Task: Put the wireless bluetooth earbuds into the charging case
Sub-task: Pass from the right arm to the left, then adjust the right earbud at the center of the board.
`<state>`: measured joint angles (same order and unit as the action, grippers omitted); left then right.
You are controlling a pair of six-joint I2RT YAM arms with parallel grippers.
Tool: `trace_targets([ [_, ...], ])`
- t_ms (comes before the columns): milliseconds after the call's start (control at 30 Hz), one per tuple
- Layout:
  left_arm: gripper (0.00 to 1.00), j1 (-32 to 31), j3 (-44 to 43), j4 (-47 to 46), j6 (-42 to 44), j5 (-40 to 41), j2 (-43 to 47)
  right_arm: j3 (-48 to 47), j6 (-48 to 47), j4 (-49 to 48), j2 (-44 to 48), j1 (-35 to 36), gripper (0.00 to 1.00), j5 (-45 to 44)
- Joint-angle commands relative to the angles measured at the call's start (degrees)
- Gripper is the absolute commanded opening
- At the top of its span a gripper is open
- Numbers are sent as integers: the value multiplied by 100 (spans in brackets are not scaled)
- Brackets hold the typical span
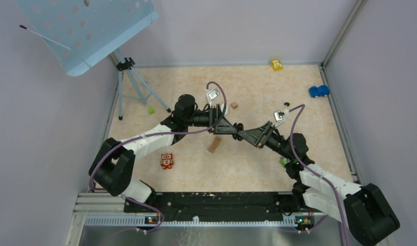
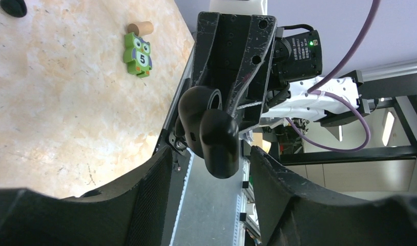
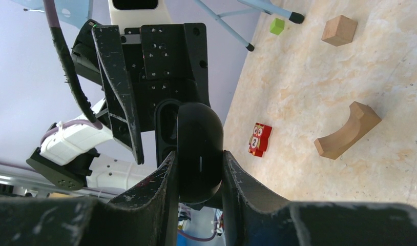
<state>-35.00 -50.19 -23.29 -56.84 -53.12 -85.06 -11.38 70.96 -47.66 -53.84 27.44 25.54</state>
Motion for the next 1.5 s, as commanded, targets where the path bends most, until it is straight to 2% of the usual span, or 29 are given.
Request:
trace_targets([
  [0,59,-72,17,-536,-134,-69,-26,-187,-45,-279,85,-44,0,-18],
  [233,48,-72,20,-580,-178,-11,-43,-178,-34,-265,100,-45,0,-3],
  [367,37,-69,56,-572,-178,11,-15,-164,-29,-266,107,-43,0,-4],
  [500,33,-75,70,-563,-185,19,-27,-163,-30,-255,120,-41,0,-1],
  [600,26,-72,69,-550,-187,41,-25,-163,-36,-233,126,-45,0,3],
  [700,19,-70,59,-547,-196,49,-29,-153,-48,-170,143,-41,6,-13],
  [800,12,-68,46,-520,-196,49,-45,-154,-86,-86,174,-46,7,-31],
  [833,8,-71,43,-519,-196,44,-53,-148,-83,-66,190,-41,11,-36],
  [867,3,-69,27,-521,-196,28,-55,-139,-82,-16,206,-45,21,-52],
  [900,0,-70,15,-519,-204,-9,-89,-149,-90,50,226,-46,43,-69],
  [933,0,-68,-8,-523,-211,-47,-116,-158,-111,149,253,-46,56,-86],
  [967,0,-64,-30,-501,-213,-74,-143,-200,-151,333,309,-40,62,-118],
  [1033,0,-51,-59,-449,-198,-121,-176,-329,-353,879,481,-46,68,-194],
  [1100,0,28,-86,-261,-109,-180,-188,-590,-810,1854,851,-43,70,-397],
  [1167,0,152,-100,-16,86,-265,-142,-980,-1301,3205,1257,-46,70,-806],
  [1267,0,421,-106,563,535,-408,-6,-1713,-1809,5812,1791,-43,71,-2300],
  [1333,0,564,-206,961,926,-599,36,-2108,-1968,7332,1807,-73,73,-3429],
  [1367,0,615,-311,1264,1178,-706,18,-2249,-2171,7899,1725,-102,73,-3686],
  [1467,0,674,-637,2156,1847,-857,-68,-2759,-2650,8600,1102,-180,70,-4182],
])
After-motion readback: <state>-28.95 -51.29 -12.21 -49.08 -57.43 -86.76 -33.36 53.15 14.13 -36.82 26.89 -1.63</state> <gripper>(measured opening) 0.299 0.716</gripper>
